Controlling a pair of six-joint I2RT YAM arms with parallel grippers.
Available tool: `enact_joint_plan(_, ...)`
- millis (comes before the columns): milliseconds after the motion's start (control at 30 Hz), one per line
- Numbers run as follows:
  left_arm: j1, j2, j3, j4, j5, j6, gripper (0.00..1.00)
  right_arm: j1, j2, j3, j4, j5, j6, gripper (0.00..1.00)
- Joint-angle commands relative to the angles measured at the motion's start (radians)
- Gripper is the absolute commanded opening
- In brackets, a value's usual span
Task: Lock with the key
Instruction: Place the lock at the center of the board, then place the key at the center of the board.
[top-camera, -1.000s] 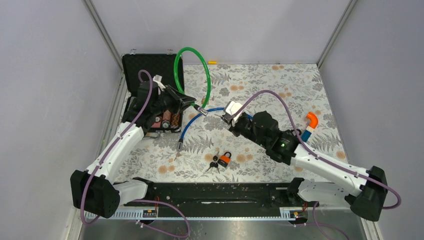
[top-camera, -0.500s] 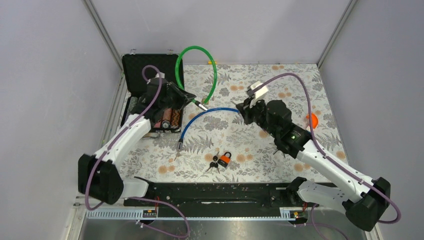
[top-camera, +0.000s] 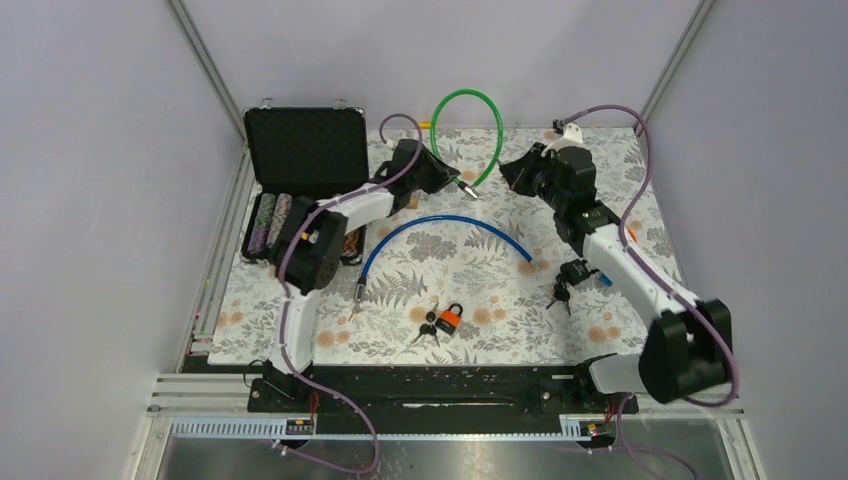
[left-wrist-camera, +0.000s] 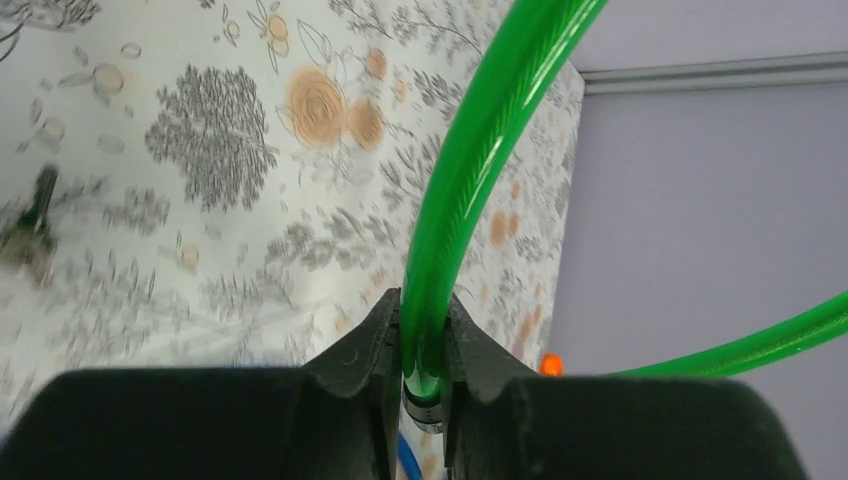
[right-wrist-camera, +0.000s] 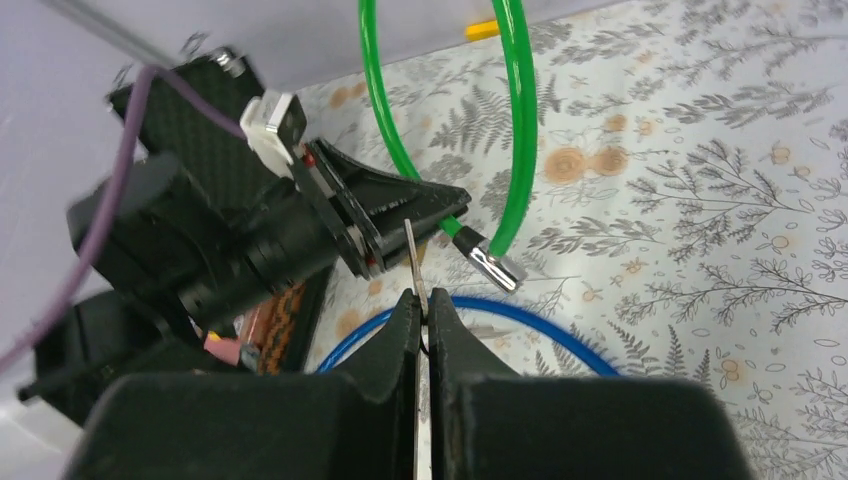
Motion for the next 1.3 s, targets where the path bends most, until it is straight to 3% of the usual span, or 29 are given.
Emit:
enact_joint_plan(0, -0.041, 0.154, 0.223, 0.151, -0.062, -0.021, 0.0, -0.071, 0.163, 0.132, 0.03, -0.17, 0.149, 0.0)
enact_joint_plan(100, -0.065, 0.238, 0.319, 0.065, -0.119, 0.009, 0.01, -0.089, 0.296, 0.196, 0.013, -0.185, 0.15, 0.0)
enact_joint_plan(167, -0.072, 0.264, 0.322, 0.047, -0.152, -0.01, 0.07, -0.096, 0.367, 0.256, -0.023, -0.181, 0.13, 0.0)
enact_joint_plan(400, -0.082, 0.302, 0.319, 0.001, -0.199, -0.007, 0.13, -0.108, 0.584, 0.47, -0.22, -0.143, 0.122, 0.0)
enact_joint_plan(667, -0.076, 0.337, 0.396, -0.127, -0.199, 0.022, 0.43, -0.115, 0.755, 0.697, -0.512, -0.079, 0.115, 0.05)
enact_joint_plan(900, -0.062, 0.346, 0.387, -0.131, -0.156, 0.008, 0.49, -0.127, 0.863, 0.792, -0.575, -0.076, 0.088, 0.04)
enact_joint_plan(1100, -0.057, 0.246, 0.304, -0.116, -0.188, 0.087, 0.55, -0.13, 0.91, 0.857, -0.573, -0.052, 0.066, 0.06)
enact_joint_plan(1167, -0.057, 0.195, 0.26, -0.104, -0.197, 0.119, 0.58, -0.13, 0.945, 0.914, -0.621, -0.054, 0.05, 0.14)
enact_joint_plan(1267, -0.053, 0.104, 0.192, -0.092, -0.196, 0.213, 0.67, -0.13, 0.95, 0.949, -0.685, -0.036, 0.027, 0.41)
